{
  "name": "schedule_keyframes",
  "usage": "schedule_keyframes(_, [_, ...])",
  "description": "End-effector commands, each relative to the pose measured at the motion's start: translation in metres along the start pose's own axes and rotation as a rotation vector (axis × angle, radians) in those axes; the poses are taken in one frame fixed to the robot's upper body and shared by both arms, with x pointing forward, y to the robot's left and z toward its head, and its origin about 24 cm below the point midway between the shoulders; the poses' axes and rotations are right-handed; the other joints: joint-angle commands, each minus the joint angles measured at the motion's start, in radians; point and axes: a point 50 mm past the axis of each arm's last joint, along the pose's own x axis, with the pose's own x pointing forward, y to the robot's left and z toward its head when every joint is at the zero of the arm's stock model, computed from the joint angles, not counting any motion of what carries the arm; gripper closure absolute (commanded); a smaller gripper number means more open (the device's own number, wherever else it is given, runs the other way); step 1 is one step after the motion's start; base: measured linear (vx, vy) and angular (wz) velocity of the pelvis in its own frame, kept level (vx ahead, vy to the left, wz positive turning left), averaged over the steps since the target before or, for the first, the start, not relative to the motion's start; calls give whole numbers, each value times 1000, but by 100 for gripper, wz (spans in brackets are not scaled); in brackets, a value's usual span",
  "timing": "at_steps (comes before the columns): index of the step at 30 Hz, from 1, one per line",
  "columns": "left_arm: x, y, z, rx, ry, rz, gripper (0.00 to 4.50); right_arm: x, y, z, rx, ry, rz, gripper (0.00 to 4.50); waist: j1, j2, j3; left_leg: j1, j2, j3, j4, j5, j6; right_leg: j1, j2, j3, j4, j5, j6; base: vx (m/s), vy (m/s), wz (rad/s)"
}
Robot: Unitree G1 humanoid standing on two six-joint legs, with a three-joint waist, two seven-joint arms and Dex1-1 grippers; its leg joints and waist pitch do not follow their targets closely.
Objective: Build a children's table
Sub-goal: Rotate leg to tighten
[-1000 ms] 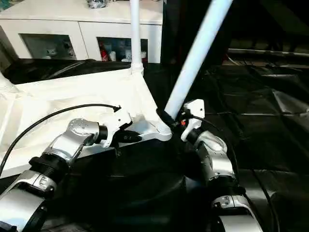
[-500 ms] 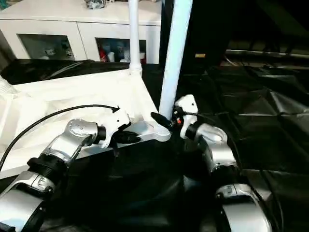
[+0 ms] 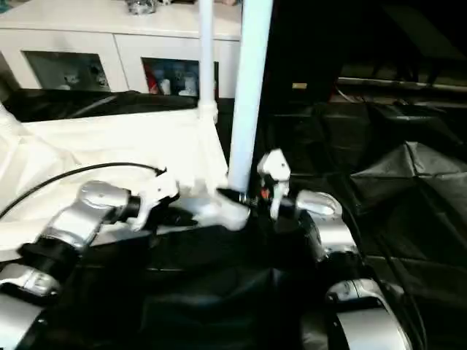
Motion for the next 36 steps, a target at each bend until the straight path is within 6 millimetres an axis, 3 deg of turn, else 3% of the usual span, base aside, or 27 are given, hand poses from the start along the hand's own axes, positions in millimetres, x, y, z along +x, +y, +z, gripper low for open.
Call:
schedule_keyframes(1, [9, -7, 22, 93, -67, -104, 450, -5, 21, -53, 157, 211, 52, 261, 5, 10, -46, 25, 78, -33, -91, -276, 19, 25, -80, 41, -69, -100, -300, 0, 0, 0])
schedule_keyframes(4, [9, -3, 22, 97, -64, -57, 450, -7, 22, -54, 160, 215, 44, 261, 7, 8, -45, 25, 77, -32, -90, -284, 17, 27, -82, 43, -71, -99, -302, 0, 0, 0])
schedule_keyframes(7, [10, 3, 22, 71, -71, 18, 450, -7, 17, -60, 161, 242, -49, 261, 9, 11, -42, 28, 77, -34, -93, -314, 5, 22, -85, 44, -77, -160, -290, 0, 0, 0])
schedule_keyframes(8, [13, 7, 22, 32, -64, 82, 450, -7, 7, -64, 172, 268, -201, 261, 6, 10, -37, 30, 77, -36, -96, -347, -8, 18, -87, 46, -83, -217, -282, 0, 0, 0])
schedule_keyframes(9, [13, 7, 22, 32, -64, 82, 450, -7, 7, -64, 172, 268, -201, 261, -2, 10, -29, 35, 73, -40, -99, -415, -35, 11, -88, 45, -94, -341, -259, 0, 0, 0])
schedule_keyframes(10, [14, 10, 21, 13, -59, 125, 450, -8, 2, -66, 179, 280, -292, 261, -3, 11, -28, 37, 73, -45, -98, -445, -49, 11, -92, 44, -98, -409, -241, 0, 0, 0])
schedule_keyframes(11, [18, 14, 23, -29, -69, 182, 450, -9, -6, -68, 205, 291, -422, 261, -8, 9, -24, 40, 73, -54, -101, -493, -67, 8, -97, 43, -110, -527, -196, -68, 13, -13])
schedule_keyframes(13, [21, 16, 25, -62, -75, 228, 450, -10, -11, -69, 228, 293, -508, 261, -19, 9, -22, 47, 70, -65, -104, -565, -91, 0, -93, 35, -118, -620, -150, -69, 17, -14])
schedule_keyframes(15, [31, 17, 29, -89, -62, 300, 450, -8, -18, -68, 276, 278, -649, 261, -23, 9, -25, 48, 70, -69, -107, -591, -89, -1, -92, 34, -123, -603, -134, -53, 29, -13])
schedule_keyframes(18, [44, 17, 33, -131, -32, 389, 450, -5, -24, -66, 321, 272, -787, 261, -27, 14, -25, 47, 70, -64, -110, -584, -84, -5, -87, 33, -126, -522, -155, 0, 0, 0])
schedule_keyframes(19, [51, 15, 37, -154, -26, 414, 450, -3, -26, -65, 317, 281, -843, 261, -28, 9, -24, 48, 70, -62, -111, -589, -82, -6, -86, 32, -128, -520, -156, 0, 0, 0])
schedule_keyframes(22, [78, 1, 59, -195, -64, 430, 450, 7, -30, -58, 327, 274, -944, 261, -33, 9, -27, 41, 69, -64, -115, -583, -80, 2, -85, 28, -125, -475, -158, 0, 0, 0])
schedule_keyframes(24, [87, -5, 66, -196, -80, 430, 450, 10, -31, -56, 307, 284, -964, 261, -33, 5, -30, 43, 66, -60, -113, -577, -71, -1, -82, 29, -128, -430, -159, 0, 0, 0])
schedule_keyframes(27, [90, -7, 67, -193, -74, 432, 450, 14, -31, -54, 302, 280, -961, 261, -29, 0, -31, 36, 62, -54, -111, -524, -39, 2, -85, 33, -128, -395, -165, 0, 0, 0])
schedule_keyframes(30, [90, -5, 65, -198, -66, 452, 450, 18, -30, -53, 298, 280, -954, 261, -25, -1, -29, 37, 62, -49, -109, -489, -19, 0, -87, 36, -131, -405, -169, 0, 0, 0])
schedule_keyframes(36, [77, 5, 58, -205, -44, 525, 450, 26, -28, -50, 275, 274, -915, 261, -29, 0, -25, 41, 63, -54, -112, -536, -33, -8, -85, 31, -139, -488, -141, 0, 0, 0])
